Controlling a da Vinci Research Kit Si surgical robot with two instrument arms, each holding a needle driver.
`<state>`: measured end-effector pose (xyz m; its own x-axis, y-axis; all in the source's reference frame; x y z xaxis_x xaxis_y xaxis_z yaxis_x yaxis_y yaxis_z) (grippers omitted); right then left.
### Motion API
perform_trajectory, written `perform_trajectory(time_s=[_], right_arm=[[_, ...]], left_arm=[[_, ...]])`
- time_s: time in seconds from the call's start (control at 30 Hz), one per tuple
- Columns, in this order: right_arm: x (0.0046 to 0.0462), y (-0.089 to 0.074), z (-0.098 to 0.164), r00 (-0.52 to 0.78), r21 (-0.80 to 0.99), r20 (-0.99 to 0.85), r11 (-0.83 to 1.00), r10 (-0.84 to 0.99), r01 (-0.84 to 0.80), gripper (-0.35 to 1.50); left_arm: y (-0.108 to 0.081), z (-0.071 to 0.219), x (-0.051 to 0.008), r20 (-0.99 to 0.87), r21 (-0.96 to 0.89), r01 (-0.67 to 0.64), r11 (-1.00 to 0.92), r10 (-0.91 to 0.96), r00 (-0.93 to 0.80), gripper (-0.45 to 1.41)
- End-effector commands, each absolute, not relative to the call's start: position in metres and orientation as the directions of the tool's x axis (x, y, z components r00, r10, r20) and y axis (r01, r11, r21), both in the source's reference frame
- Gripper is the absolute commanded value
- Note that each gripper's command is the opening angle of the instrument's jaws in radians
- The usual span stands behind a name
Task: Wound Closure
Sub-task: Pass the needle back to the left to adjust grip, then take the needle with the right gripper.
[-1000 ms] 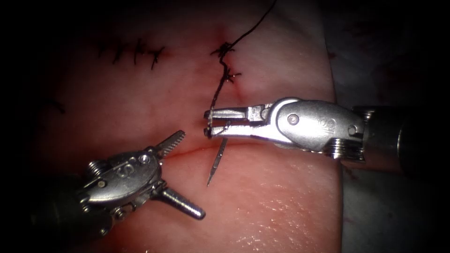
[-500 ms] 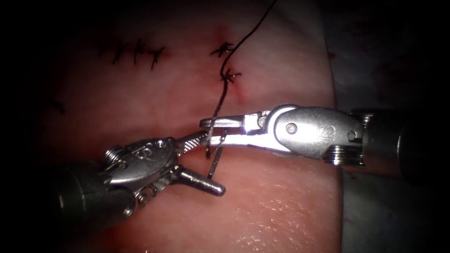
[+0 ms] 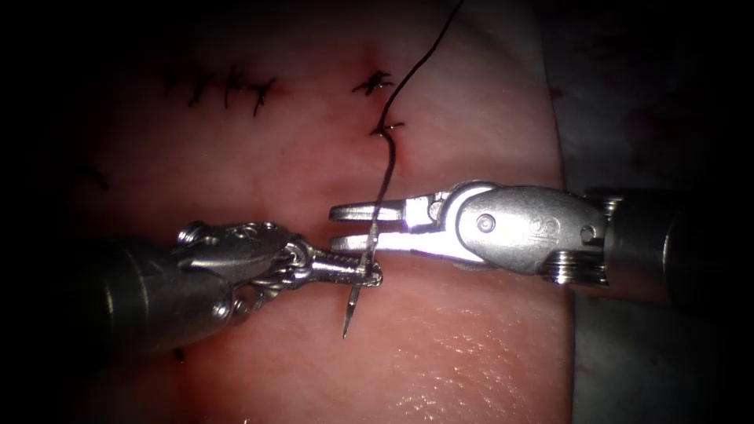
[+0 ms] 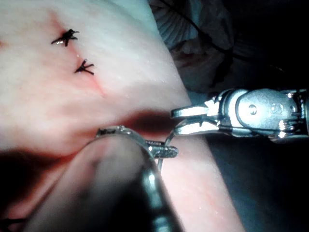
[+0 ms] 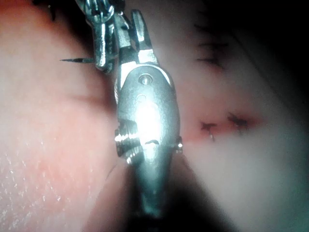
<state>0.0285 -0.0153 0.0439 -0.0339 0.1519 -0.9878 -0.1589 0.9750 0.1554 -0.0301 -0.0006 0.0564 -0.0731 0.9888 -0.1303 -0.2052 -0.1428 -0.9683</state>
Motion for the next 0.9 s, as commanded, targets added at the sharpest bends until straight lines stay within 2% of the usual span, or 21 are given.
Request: perform_trajectory(time_s=[0.03, 0.07, 0.1, 0.13, 0.2, 0.3, 0.5, 0.53, 0.6, 0.63, 0.7, 0.8, 0.9], right_arm=[[0.0295, -0.0152, 0.0443, -0.041, 0.173, -0.985, 0.971, 0.169, -0.163, -0.35], [0.0295, -0.0153, 0.0443, -0.039, 0.19, -0.982, 0.966, 0.186, -0.174, -0.03], [0.0295, -0.0156, 0.0443, -0.041, 0.215, -0.977, 0.952, 0.211, -0.219, 0.54], [0.0296, -0.0158, 0.0443, -0.052, 0.214, -0.977, 0.947, 0.207, -0.24, 0.78], [0.0296, -0.0161, 0.0443, -0.079, 0.223, -0.975, 0.939, 0.209, -0.263, 0.95], [0.0297, -0.0168, 0.0443, -0.083, 0.217, -0.976, 0.93, 0.202, -0.295, 0.93], [0.0298, -0.0176, 0.0443, -0.074, 0.21, -0.978, 0.929, 0.197, -0.305, 0.58], [0.0297, -0.0176, 0.0444, -0.077, 0.222, -0.975, 0.927, 0.208, -0.303, 0.32], [0.0295, -0.0174, 0.0444, -0.088, 0.258, -0.966, 0.918, 0.243, -0.301, 0.1], [0.0295, -0.0173, 0.0444, -0.091, 0.276, -0.961, 0.913, 0.261, -0.301, 0.05], [0.0294, -0.0172, 0.0445, -0.088, 0.31, -0.951, 0.897, 0.298, -0.314, 0.04], [0.0294, -0.0173, 0.0446, -0.091, 0.384, -0.922, 0.86, 0.376, -0.337, 0.27], [0.0294, -0.0176, 0.0448, -0.105, 0.46, -0.885, 0.814, 0.454, -0.353, 0.32]], left_arm=[[-0.0004, 0.0567, -0.0306, -0.133, -0.968, -0.207, -0.145, 0.989, -0.071, -0.45], [-0.0004, 0.0566, -0.0306, -0.133, -0.968, -0.206, -0.145, 0.989, -0.071, -0.45], [-0.0004, 0.0564, -0.0306, -0.132, -0.968, -0.204, -0.144, 0.989, -0.072, -0.45], [-0.0003, 0.0562, -0.0306, -0.13, -0.968, -0.206, -0.143, 0.989, -0.071, -0.45], [-0.0001, 0.0559, -0.0305, -0.127, -0.969, -0.205, -0.139, 0.989, -0.074, -0.45], [0.0001, 0.0554, -0.0302, -0.127, -0.97, -0.2, -0.136, 0.99, -0.057, -0.45], [-0.0001, 0.0551, -0.0298, -0.127, -0.971, -0.198, -0.136, 0.99, -0.057, -0.45], [-0.0001, 0.0551, -0.0297, -0.128, -0.971, -0.197, -0.137, 0.99, -0.059, -0.45], [-0.0002, 0.0551, -0.0296, -0.14, -0.97, -0.194, -0.149, 0.988, -0.06, -0.45], [-0.0002, 0.0551, -0.0295, -0.158, -0.967, -0.191, -0.167, 0.986, -0.063, -0.45], [-0.0002, 0.0551, -0.0295, -0.193, -0.962, -0.186, -0.202, 0.979, -0.067, -0.45], [-0.0002, 0.0551, -0.0295, -0.238, -0.951, -0.183, -0.248, 0.968, -0.075, -0.45], [-0.0002, 0.0551, -0.0295, -0.267, -0.944, -0.179, -0.277, 0.96, -0.08, -0.45]])
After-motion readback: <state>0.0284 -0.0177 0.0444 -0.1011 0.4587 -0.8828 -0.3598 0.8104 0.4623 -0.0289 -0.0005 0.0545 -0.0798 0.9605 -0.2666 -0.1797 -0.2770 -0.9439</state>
